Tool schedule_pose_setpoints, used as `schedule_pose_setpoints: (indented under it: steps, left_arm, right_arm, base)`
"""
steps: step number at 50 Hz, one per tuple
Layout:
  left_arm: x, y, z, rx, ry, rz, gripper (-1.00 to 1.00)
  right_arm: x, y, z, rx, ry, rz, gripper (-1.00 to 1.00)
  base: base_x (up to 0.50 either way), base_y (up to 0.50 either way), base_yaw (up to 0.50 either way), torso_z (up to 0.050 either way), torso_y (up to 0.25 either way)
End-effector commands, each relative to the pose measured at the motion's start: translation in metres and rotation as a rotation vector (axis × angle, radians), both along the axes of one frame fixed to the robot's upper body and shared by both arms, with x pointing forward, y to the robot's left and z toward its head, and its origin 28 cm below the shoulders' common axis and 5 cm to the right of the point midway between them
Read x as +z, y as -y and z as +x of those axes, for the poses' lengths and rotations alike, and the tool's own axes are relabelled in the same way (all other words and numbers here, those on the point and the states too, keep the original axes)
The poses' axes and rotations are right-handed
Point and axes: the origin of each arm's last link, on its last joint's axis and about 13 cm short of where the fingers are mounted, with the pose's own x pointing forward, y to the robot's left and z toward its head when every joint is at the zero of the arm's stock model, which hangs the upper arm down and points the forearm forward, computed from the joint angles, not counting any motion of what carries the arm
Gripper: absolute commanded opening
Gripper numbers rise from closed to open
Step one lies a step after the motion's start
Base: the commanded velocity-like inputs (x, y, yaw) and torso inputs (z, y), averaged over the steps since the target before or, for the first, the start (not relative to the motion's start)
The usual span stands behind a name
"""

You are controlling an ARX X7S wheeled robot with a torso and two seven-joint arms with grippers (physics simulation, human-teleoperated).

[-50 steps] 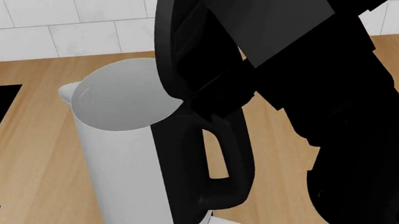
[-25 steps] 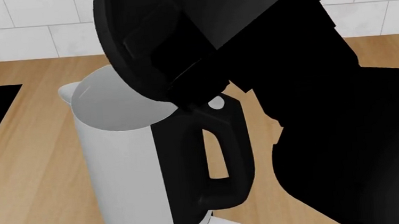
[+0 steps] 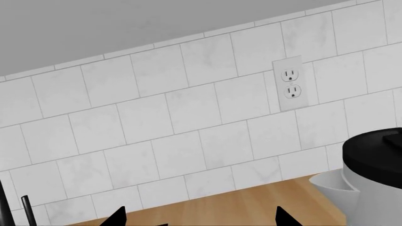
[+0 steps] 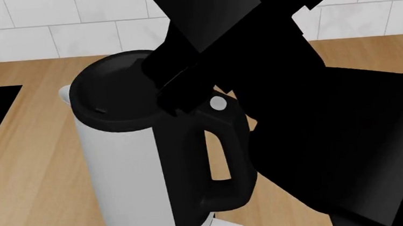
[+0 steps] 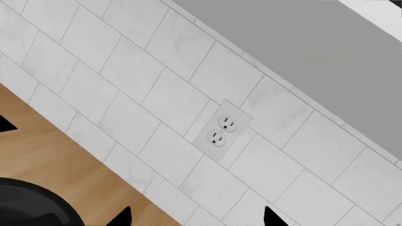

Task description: Close the lid of the electric kettle.

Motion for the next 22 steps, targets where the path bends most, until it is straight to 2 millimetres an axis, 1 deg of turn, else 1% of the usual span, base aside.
schedule_pose_setpoints:
  steps: [1,5,10,15,18,22]
  left_arm:
    - [-0.002,0.0,0.0,-0.003,-0.005,-0.001,1.0]
    - [-0.002,0.0,0.0,-0.002,-0.007,-0.002,1.0]
    - [-0.002,0.0,0.0,-0.003,-0.008,-0.005,1.0]
    - [-0.001,0.001,-0.001,-0.007,-0.006,-0.004,1.0]
    - [-0.001,0.001,-0.001,-0.006,-0.007,-0.003,1.0]
    - [-0.001,0.001,-0.001,-0.005,-0.008,-0.004,1.0]
  right_arm:
    - [-0.007,0.0,0.005,0.002,-0.013,0.012,1.0]
    - [-0.004,0.001,0.002,0.001,0.005,0.023,1.0]
    - [0.004,0.005,-0.016,-0.005,0.052,0.036,1.0]
    - [0.006,0.008,-0.029,-0.011,0.077,0.038,1.0]
    - [0.012,0.012,-0.042,-0.013,0.109,0.049,1.0]
    - [0.013,0.014,-0.053,-0.012,0.129,0.051,1.0]
  base:
    - [0.0,0.0,0.0,0.0,0.0]
    - [0.0,0.0,0.0,0.0,0.0]
    - [0.0,0.0,0.0,0.0,0.0]
    - [0.0,0.0,0.0,0.0,0.0]
    - [0.0,0.0,0.0,0.0,0.0]
    - [0.0,0.0,0.0,0.0,0.0]
